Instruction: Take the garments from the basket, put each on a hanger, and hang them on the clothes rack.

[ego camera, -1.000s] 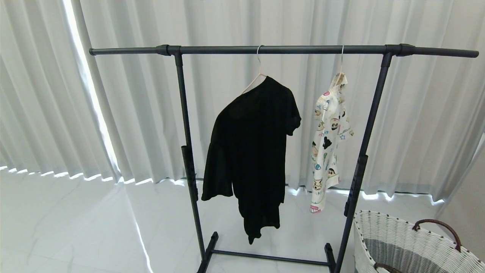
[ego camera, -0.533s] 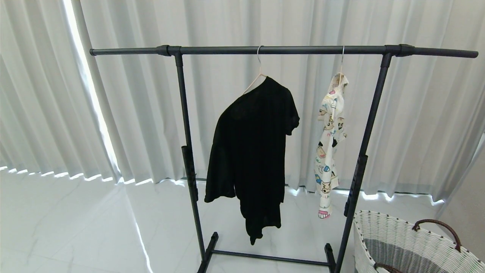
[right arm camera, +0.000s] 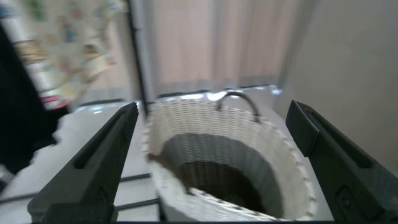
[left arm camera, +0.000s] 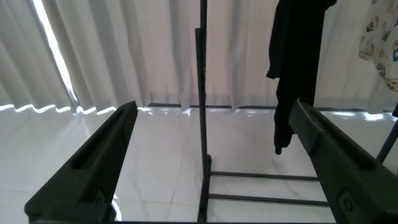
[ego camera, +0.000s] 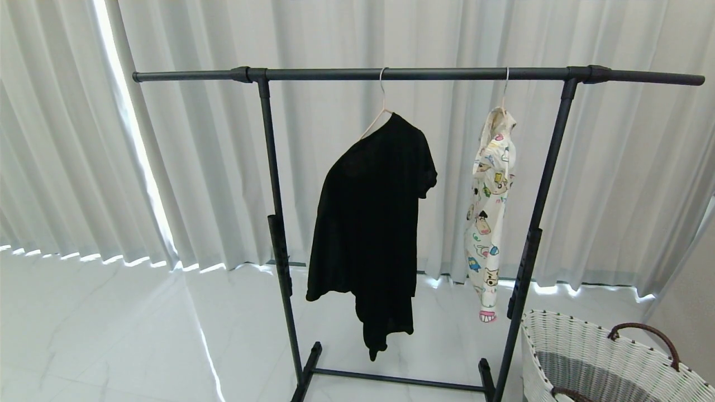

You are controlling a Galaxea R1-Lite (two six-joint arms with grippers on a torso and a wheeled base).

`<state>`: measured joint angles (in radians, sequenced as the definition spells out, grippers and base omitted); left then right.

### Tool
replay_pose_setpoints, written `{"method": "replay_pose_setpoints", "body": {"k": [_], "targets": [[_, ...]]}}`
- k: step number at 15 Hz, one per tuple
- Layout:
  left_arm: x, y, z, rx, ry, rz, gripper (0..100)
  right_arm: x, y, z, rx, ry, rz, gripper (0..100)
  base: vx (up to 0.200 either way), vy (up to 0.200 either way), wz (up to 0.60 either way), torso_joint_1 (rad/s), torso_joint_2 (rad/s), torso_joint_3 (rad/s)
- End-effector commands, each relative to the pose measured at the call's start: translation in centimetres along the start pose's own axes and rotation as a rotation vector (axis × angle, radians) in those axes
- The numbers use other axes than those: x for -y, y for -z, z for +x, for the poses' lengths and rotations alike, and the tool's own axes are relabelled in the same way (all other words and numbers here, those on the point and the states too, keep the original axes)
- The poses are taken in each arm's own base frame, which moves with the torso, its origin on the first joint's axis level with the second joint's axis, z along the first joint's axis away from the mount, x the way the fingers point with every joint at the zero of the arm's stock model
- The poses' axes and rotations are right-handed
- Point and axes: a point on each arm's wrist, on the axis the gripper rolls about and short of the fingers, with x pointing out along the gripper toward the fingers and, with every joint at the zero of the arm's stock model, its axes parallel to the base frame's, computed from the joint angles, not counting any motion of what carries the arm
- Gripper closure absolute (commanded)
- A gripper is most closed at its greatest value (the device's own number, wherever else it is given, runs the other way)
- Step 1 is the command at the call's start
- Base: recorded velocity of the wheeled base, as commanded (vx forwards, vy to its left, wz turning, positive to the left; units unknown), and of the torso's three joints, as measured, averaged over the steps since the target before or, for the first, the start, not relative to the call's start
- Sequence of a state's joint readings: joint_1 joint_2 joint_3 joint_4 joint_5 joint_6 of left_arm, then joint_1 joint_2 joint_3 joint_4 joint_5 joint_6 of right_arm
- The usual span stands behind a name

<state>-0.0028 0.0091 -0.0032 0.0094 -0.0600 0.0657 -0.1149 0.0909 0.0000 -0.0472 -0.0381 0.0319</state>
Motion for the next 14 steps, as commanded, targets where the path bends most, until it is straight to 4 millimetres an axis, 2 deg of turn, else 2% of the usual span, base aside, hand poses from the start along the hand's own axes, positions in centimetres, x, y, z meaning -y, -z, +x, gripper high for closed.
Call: {"method": "replay_pose_setpoints", "body": {"k": [1,4,6,14], "targets": [[0.01,0.06,-0.04,0.006,-0.003,-0.007,0,-0.09,0.13,0.03,-0.019,-0.042,0.000,0,0.000,0.000,0.00,0.000,0.00,0.000],[0.00,0.06,-0.04,0.006,-0.006,-0.013,0,-0.08,0.22,-0.01,-0.023,-0.122,-0.025,0,0.000,0.000,0.00,0.000,0.00,0.000],[0.00,0.06,-0.04,0.006,-0.006,-0.013,0,0.13,0.52,-0.58,0.039,-0.199,-0.050,0,0.000,0.000,0.00,0.000,0.00,0.000],[0.00,0.06,-0.04,0.006,-0.006,-0.013,0,0.16,0.65,-0.69,0.043,-0.180,-0.023,0,0.000,0.000,0.00,0.000,0.00,0.000]]}}
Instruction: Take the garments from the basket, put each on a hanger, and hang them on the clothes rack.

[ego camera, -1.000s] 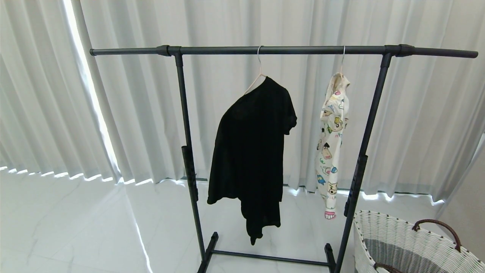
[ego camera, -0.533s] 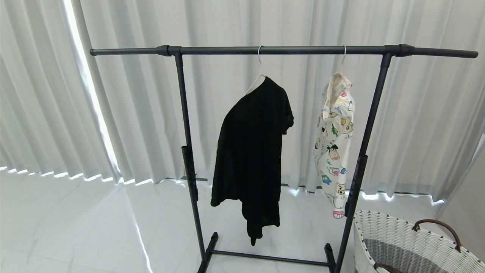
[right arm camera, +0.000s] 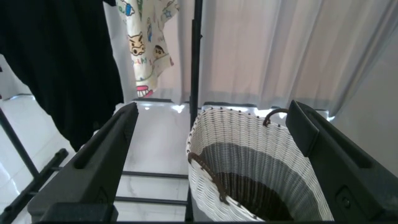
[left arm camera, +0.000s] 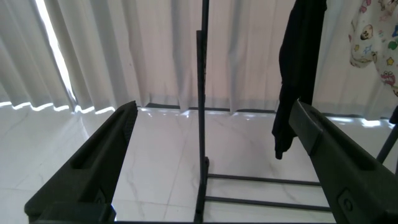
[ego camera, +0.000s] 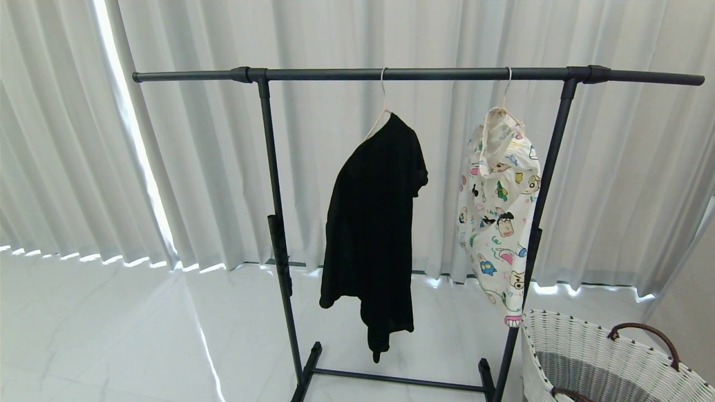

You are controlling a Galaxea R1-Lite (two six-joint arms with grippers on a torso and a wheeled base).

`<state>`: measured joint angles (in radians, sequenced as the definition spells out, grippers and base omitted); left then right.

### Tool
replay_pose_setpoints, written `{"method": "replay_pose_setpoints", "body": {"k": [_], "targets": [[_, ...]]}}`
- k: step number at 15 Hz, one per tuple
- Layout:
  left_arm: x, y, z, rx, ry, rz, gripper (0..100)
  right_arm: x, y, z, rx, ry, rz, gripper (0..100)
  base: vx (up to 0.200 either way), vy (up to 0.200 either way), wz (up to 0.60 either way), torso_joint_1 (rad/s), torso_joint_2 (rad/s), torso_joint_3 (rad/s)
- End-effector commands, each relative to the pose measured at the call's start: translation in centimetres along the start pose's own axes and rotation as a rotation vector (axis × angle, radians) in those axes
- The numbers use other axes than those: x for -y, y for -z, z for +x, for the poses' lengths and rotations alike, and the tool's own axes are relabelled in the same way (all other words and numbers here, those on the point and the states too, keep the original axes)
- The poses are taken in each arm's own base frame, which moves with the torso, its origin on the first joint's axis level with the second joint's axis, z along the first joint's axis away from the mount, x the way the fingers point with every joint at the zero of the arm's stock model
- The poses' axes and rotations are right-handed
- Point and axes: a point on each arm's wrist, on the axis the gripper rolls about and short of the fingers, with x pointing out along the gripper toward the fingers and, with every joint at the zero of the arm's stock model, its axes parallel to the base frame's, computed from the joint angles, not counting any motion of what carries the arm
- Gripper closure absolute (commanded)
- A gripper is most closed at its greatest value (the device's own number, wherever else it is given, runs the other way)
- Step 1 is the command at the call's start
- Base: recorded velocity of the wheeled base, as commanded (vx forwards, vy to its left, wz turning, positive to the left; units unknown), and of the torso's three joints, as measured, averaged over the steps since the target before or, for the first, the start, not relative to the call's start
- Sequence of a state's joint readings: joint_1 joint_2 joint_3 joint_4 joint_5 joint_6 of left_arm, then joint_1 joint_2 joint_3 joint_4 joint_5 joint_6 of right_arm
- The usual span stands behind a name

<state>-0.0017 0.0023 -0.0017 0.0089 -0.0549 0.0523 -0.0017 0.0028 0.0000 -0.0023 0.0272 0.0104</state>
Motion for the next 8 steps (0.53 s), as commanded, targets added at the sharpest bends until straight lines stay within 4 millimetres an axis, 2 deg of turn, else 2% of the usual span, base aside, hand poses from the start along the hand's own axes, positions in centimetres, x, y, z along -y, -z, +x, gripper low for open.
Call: {"method": "replay_pose_setpoints", "body": {"k": [1,8], "targets": [[0.00,0.01,0.00,0.000,0.000,0.000,0,0.00,0.00,-0.02,0.003,-0.001,0.000,0,0.000,0.000,0.00,0.000,0.00,0.000],[0.00,0.01,0.00,0.000,0.000,0.000,0,0.00,0.00,-0.02,0.003,-0.001,0.000,0,0.000,0.000,0.00,0.000,0.00,0.000]]}}
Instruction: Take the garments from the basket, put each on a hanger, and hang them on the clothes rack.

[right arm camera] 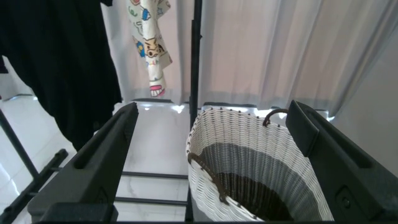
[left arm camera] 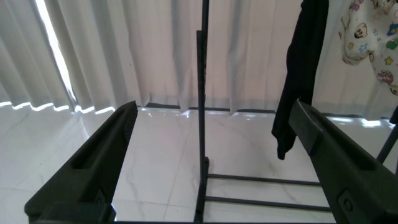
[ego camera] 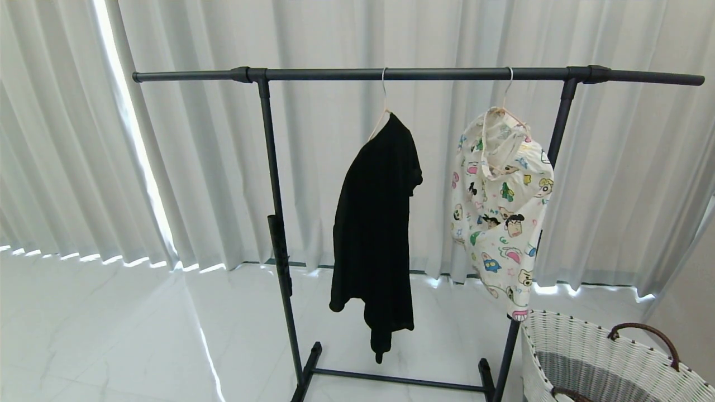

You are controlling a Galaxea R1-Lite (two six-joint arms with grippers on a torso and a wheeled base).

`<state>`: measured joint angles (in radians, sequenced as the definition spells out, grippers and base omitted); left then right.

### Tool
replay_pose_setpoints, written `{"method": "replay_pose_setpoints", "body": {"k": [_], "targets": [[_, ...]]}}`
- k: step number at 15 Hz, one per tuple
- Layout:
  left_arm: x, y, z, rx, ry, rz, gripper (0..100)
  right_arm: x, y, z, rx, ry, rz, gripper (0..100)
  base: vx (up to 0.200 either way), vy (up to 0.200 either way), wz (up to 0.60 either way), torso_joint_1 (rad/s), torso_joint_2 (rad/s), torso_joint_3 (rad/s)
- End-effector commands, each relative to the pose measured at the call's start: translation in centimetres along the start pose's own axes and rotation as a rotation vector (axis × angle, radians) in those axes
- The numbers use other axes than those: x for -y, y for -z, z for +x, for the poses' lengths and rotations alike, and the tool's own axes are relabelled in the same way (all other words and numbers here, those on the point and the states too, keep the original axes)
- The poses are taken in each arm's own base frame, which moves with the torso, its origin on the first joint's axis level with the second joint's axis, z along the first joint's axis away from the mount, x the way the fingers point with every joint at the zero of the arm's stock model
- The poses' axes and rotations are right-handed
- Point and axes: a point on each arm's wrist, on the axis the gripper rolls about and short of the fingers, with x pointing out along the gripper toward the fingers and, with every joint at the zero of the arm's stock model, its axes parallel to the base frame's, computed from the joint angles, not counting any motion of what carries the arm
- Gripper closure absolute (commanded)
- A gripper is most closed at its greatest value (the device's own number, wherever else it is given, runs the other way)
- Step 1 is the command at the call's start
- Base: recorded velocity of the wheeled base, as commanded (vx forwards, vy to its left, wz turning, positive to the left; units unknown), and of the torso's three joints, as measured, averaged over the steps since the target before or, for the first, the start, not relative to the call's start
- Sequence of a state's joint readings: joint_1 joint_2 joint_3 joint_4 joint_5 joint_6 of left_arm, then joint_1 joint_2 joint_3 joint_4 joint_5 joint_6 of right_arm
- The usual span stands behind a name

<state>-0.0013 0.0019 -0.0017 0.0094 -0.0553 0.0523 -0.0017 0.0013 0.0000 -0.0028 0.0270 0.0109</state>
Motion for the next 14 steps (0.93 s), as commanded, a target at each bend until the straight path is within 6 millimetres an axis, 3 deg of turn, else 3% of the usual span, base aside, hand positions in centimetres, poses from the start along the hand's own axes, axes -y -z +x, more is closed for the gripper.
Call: {"method": "replay_pose_setpoints", "body": {"k": [1,14], "targets": [[0.00,0.00,0.00,0.000,0.000,0.000,0,0.00,0.00,-0.01,0.002,-0.001,0.000,0,0.000,0.000,0.00,0.000,0.00,0.000],[0.00,0.00,0.00,0.000,0.000,0.000,0,0.01,0.00,-0.01,0.002,0.002,0.000,0,0.000,0.000,0.00,0.000,0.00,0.000]]}}
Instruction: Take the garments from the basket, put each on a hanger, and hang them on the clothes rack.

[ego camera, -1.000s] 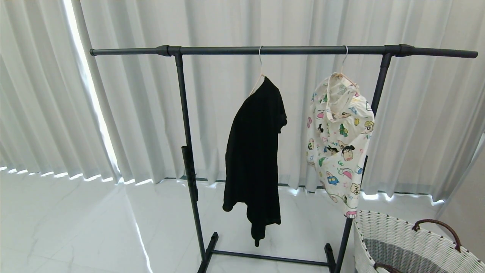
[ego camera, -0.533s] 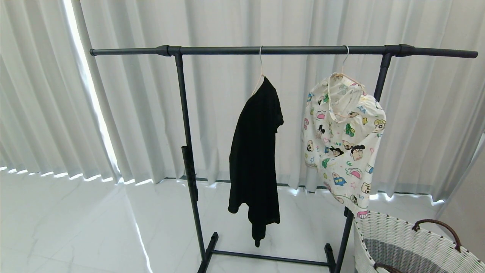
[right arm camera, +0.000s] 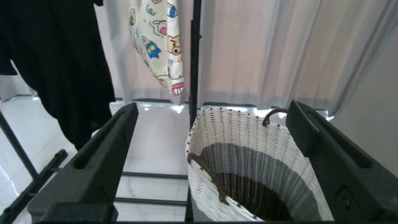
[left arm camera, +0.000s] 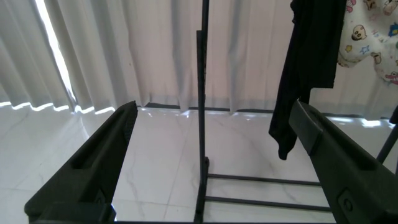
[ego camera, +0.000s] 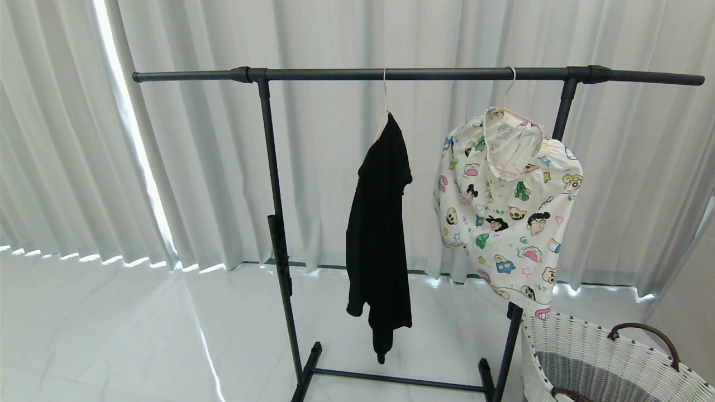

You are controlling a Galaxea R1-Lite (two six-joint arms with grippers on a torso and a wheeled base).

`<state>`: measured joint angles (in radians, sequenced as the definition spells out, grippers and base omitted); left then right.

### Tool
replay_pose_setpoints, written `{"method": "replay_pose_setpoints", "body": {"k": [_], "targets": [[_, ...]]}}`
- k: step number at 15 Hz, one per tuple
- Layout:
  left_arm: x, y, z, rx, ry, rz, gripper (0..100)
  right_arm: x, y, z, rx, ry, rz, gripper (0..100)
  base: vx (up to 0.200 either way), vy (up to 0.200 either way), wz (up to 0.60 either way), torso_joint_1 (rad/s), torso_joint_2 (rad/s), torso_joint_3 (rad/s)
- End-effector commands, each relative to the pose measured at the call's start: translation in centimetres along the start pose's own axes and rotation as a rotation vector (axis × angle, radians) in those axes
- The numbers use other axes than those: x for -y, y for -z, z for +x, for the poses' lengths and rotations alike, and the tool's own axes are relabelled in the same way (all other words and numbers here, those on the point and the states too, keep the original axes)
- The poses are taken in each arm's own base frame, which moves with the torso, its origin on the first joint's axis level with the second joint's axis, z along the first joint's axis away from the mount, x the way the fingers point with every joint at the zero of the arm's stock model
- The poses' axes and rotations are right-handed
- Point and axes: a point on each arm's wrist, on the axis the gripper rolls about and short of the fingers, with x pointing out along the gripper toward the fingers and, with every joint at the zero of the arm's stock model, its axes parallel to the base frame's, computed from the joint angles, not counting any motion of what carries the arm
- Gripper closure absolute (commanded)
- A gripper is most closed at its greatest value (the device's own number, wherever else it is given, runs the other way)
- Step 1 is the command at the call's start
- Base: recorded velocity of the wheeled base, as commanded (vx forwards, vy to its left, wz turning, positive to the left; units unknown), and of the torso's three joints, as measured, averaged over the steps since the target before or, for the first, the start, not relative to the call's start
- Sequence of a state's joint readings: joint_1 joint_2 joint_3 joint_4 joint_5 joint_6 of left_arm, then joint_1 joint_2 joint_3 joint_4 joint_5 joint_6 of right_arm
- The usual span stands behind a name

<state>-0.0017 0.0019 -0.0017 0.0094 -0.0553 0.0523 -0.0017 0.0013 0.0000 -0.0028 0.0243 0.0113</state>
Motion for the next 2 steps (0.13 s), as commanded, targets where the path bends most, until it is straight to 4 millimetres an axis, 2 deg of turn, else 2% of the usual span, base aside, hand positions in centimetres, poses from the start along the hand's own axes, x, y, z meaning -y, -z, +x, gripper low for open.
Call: {"method": "replay_pose_setpoints", "body": {"k": [1,2], "targets": [[0.00,0.00,0.00,0.000,0.000,0.000,0,0.00,0.02,-0.01,0.000,0.000,-0.002,0,0.000,0.000,0.00,0.000,0.00,0.000],[0.00,0.00,0.00,0.000,0.000,0.000,0,0.01,0.02,-0.01,0.000,0.003,-0.007,0,0.000,0.000,0.00,0.000,0.00,0.000]]}}
